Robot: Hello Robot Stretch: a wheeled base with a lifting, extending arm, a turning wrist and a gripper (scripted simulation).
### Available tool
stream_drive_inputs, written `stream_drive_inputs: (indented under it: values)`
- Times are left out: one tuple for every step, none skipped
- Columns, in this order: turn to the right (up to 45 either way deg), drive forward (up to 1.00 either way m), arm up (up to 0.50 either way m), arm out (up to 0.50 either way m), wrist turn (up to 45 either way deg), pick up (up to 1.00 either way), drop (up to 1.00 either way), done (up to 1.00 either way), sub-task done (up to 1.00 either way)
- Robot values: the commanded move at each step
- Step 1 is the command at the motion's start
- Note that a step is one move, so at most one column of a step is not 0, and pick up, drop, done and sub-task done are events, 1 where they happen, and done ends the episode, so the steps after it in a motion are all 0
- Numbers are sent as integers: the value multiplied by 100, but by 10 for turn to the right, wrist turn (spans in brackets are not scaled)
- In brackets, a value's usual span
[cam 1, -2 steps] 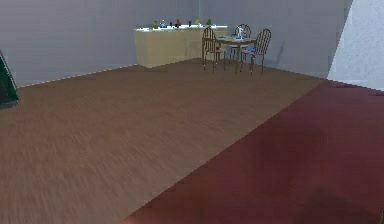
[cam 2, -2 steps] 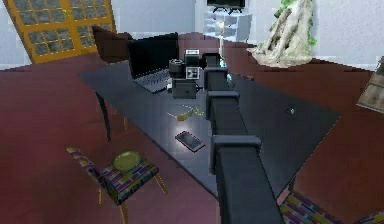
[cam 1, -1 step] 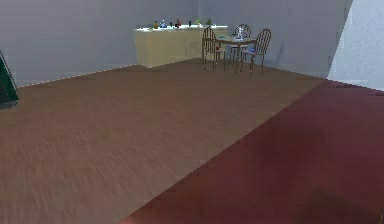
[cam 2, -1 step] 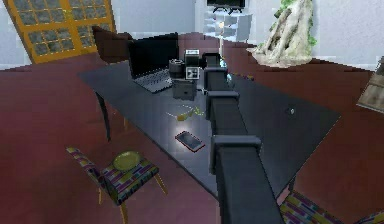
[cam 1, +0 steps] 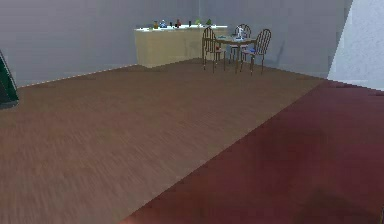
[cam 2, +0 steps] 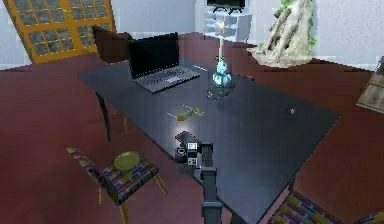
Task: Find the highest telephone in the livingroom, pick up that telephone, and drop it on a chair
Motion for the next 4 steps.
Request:
stream_drive_inputs:
  values:
    - [0,0,0,0,0,100,0,0,0]
    - [0,0,10,0,0,0,0,0,0]
    - [0,0,22,0,0,0,0,0,0]
    - [0,0,0,0,-450,0,0,0,0]
